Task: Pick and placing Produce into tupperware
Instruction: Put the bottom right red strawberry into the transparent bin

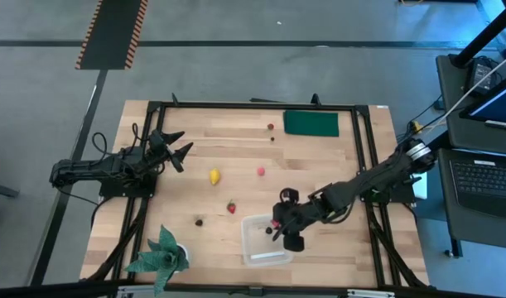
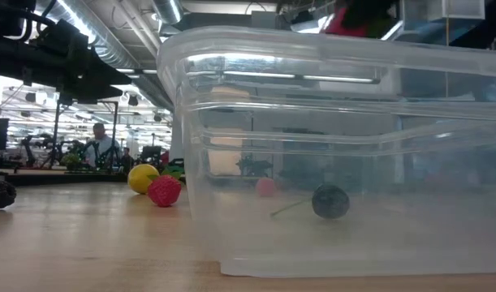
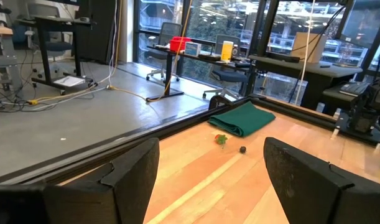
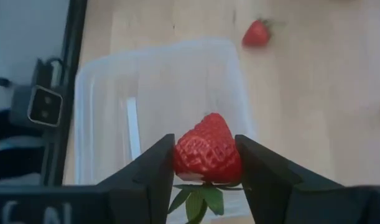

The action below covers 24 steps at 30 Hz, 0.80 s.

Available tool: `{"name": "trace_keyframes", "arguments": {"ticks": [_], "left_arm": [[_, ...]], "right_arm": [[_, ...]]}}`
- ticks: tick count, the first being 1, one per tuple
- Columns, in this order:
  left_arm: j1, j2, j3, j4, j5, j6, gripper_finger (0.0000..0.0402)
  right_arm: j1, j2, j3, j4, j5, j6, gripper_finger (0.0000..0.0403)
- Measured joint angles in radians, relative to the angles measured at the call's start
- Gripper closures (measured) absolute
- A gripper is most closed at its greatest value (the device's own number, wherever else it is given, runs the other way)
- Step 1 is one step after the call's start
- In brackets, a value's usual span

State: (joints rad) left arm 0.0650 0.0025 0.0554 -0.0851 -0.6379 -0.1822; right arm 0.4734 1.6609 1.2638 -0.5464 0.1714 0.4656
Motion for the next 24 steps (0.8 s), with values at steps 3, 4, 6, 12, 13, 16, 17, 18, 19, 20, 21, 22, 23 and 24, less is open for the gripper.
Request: {"name": "trace_keyframes", "arguments": {"ticks": [3,4,6,12,13,16,17,18,19,20,21,22,23,24], "left_arm": [[0.0,0.0,0.0,0.0,0.0,-0.001,0.0121],[0.0,0.0,0.0,0.0,0.0,-0.002,0.0121],[0.0,0.0,0.0,0.0,0.0,-0.017,0.0121],[0.0,0.0,0.0,0.0,0.006,-0.025,0.0121],[0.0,0.0,0.0,0.0,0.009,-0.025,0.0121],[0.0,0.0,0.0,0.0,0.013,-0.021,0.0121],[0.0,0.0,0.0,0.0,0.013,-0.021,0.0121],[0.0,0.0,0.0,0.0,0.013,-0.021,0.0121],[0.0,0.0,0.0,0.0,0.013,-0.021,0.0121],[0.0,0.0,0.0,0.0,0.014,-0.022,0.0121],[0.0,0.0,0.0,0.0,0.014,-0.021,0.0121],[0.0,0.0,0.0,0.0,0.014,-0.021,0.0121],[0.0,0.0,0.0,0.0,0.015,-0.021,0.0121],[0.0,0.0,0.0,0.0,0.015,-0.021,0.0121]], "right_arm": [[0.0,0.062,0.0,0.027,-0.04,0.0,0.0247],[0.0,0.086,-0.001,0.029,-0.05,0.0,0.025],[0.0,0.126,-0.001,0.048,-0.069,0.001,0.0253],[0.0,0.215,-0.001,0.058,-0.079,0.059,0.0236],[0.0,0.225,-0.001,0.058,-0.079,0.072,0.0235],[0.0,0.25,-0.001,0.06,-0.079,0.099,0.0234],[0.0,0.254,-0.001,0.062,-0.079,0.102,0.0235],[0.0,0.255,-0.001,0.063,-0.079,0.102,0.0237],[0.0,0.255,-0.001,0.069,-0.079,0.102,0.0238],[0.0,0.255,-0.001,0.075,-0.079,0.102,0.0239],[0.0,0.255,-0.001,0.077,-0.079,0.103,0.0239],[0.0,0.255,-0.001,0.077,-0.079,0.106,0.0239],[0.0,0.255,-0.001,0.078,-0.079,0.109,0.0238],[0.0,0.255,-0.001,0.08,-0.079,0.112,0.0236]]}}
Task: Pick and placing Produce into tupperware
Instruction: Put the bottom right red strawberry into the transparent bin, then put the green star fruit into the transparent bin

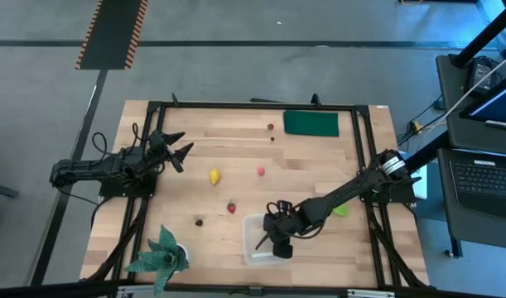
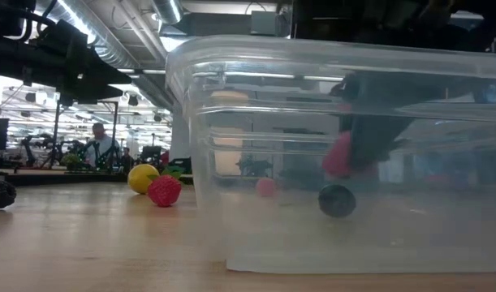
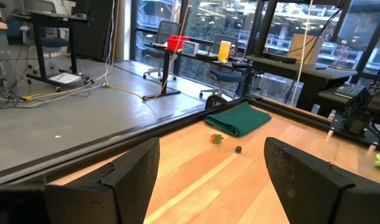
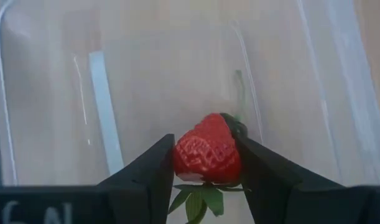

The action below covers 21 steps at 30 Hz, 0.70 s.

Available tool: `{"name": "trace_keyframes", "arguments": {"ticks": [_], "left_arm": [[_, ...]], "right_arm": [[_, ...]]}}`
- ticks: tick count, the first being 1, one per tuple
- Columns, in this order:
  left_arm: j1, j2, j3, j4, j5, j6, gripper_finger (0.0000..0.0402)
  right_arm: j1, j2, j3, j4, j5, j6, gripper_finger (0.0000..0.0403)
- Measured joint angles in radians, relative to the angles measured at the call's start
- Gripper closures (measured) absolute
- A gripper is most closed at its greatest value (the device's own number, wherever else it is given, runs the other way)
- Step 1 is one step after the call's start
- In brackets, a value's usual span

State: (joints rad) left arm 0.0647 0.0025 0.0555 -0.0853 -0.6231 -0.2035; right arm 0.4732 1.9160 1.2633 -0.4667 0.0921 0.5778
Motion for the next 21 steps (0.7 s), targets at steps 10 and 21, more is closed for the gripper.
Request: {"name": "trace_keyframes", "arguments": {"ticks": [10,21], "left_arm": [[0.0,0.0,0.0,0.0,0.001,0.0,0.0121],[0.0,0.0,0.0,0.001,0.0,0.003,0.0121]], "right_arm": [[0.0,0.0,0.0,0.0,-0.095,0.047,0.0222],[-0.019,-0.054,0.061,-0.013,-0.081,0.002,0.0221]]}}
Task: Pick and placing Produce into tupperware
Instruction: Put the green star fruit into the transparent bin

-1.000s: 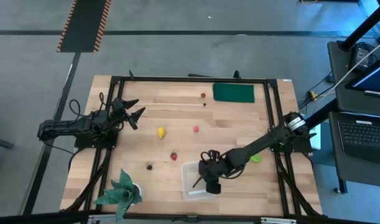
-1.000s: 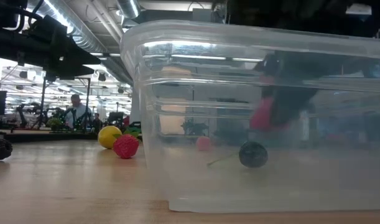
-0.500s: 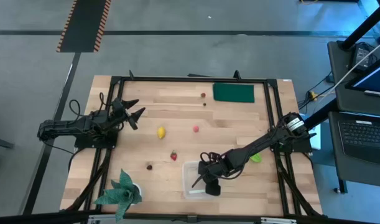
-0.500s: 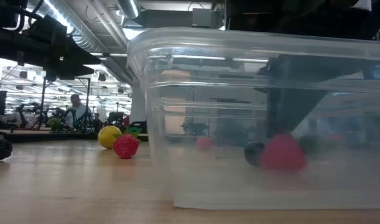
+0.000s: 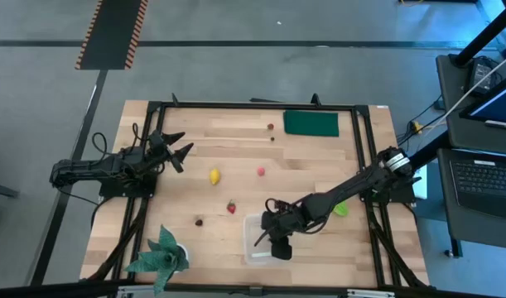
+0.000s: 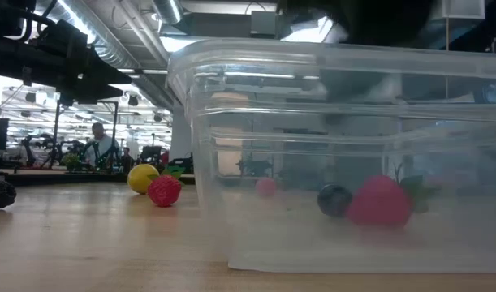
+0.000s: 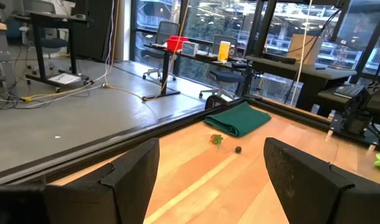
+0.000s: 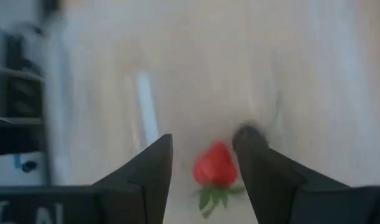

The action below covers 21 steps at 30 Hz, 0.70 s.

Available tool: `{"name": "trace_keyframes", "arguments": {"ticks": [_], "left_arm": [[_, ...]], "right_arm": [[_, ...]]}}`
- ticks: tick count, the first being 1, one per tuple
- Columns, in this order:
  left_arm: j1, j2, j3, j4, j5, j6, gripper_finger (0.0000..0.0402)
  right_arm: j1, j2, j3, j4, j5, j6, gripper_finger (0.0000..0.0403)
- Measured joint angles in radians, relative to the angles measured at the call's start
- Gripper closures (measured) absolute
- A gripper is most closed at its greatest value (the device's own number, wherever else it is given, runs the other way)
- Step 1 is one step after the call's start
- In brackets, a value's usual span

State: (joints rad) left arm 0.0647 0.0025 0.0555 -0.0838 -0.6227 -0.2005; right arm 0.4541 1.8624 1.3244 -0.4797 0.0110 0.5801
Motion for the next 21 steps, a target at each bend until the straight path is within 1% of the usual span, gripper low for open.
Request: {"name": "trace_keyframes", "arguments": {"ticks": [3,7,11,14,17,21], "left_arm": [[0.0,0.0,0.0,0.003,0.001,0.0,0.0121],[0.0,0.0,-0.001,0.005,0.001,0.0,0.0121],[0.0,0.0,-0.001,0.006,0.001,-0.004,0.0121],[0.0,0.0,-0.001,0.007,0.001,-0.005,0.0121],[0.0,0.0,-0.001,0.007,0.001,-0.005,0.0121],[0.0,0.0,-0.001,0.008,0.001,-0.007,0.0121]], "right_arm": [[-0.012,-0.045,0.067,-0.007,0.005,-0.071,0.0221],[-0.03,-0.105,0.163,-0.111,0.025,-0.141,0.0221],[-0.037,-0.156,0.219,-0.278,0.142,-0.164,0.0221],[-0.037,-0.195,0.225,-0.396,0.224,-0.172,0.0221],[-0.037,-0.233,0.207,-0.511,0.27,-0.168,0.0221],[-0.037,-0.296,0.139,-0.573,0.342,-0.138,0.0221]]}}
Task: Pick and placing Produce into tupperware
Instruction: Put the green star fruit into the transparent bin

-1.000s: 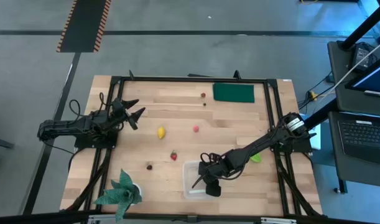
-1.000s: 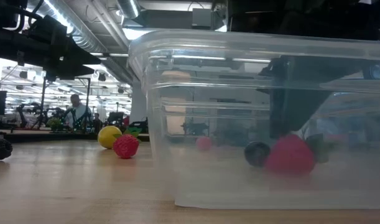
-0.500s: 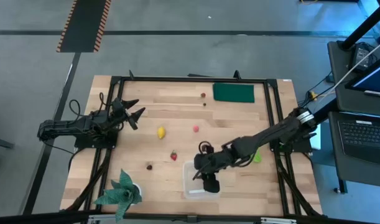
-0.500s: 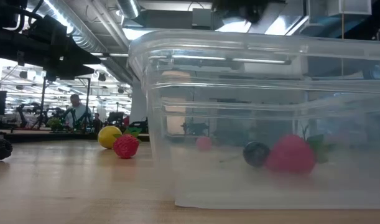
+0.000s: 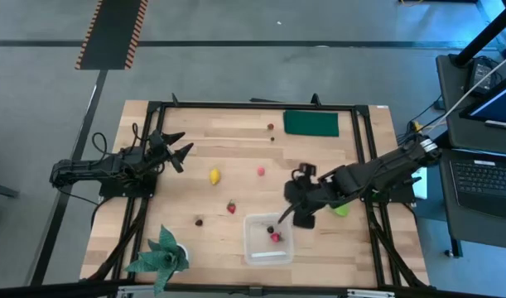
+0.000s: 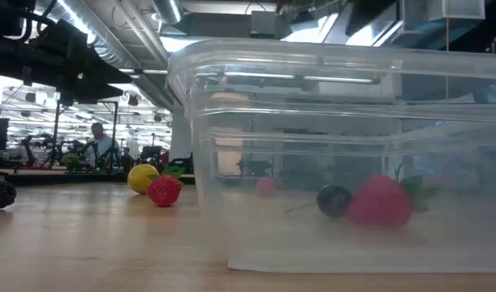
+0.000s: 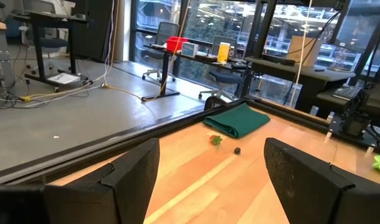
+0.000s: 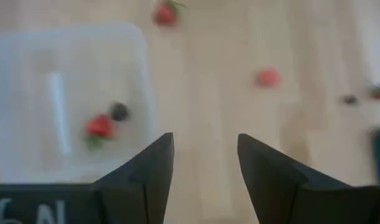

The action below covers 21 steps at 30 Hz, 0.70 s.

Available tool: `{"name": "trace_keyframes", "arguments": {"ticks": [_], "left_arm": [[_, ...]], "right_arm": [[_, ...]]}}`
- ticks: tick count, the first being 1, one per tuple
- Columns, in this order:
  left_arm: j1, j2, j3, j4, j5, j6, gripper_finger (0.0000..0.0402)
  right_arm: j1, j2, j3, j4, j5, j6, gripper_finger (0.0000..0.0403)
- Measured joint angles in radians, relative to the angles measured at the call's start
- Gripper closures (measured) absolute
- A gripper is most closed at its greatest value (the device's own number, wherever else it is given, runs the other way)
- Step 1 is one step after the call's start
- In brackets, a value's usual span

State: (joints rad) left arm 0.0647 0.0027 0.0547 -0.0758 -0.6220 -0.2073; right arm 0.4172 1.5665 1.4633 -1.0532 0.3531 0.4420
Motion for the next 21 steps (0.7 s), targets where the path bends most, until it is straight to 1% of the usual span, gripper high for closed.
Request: {"name": "trace_keyframes", "arguments": {"ticks": [3,7,10,14,16,19,20,21], "left_arm": [[0.0,0.0,0.0,0.002,0.0,0.0,0.0121],[0.0,0.0,0.0,0.002,0.0,0.0,0.0121],[0.0,0.0,0.0,0.002,0.0,0.0,0.0121],[0.0,0.0,0.0,0.002,0.0,0.0,0.0121],[0.0,0.0,0.0,0.002,0.0,0.0,0.0121],[0.0,0.0,0.0,0.002,0.0,0.0,0.0121],[0.0,0.0,0.0,0.002,0.0,0.0,0.0121],[0.0,0.0,0.0,0.002,0.0,0.0,0.0121]], "right_arm": [[0.0,-0.083,-0.094,-0.002,0.062,0.03,0.0221],[0.003,-0.219,-0.252,-0.007,0.065,0.093,0.0221],[0.006,-0.336,-0.378,-0.008,0.056,0.22,0.0221],[0.016,-0.48,-0.527,-0.006,-0.029,0.372,0.0218],[0.022,-0.532,-0.583,0.005,-0.092,0.439,0.0205],[0.033,-0.58,-0.65,0.042,-0.185,0.502,0.0167],[0.033,-0.588,-0.666,0.06,-0.2,0.531,0.0151],[0.034,-0.591,-0.681,0.065,-0.203,0.6,0.0134]]}}
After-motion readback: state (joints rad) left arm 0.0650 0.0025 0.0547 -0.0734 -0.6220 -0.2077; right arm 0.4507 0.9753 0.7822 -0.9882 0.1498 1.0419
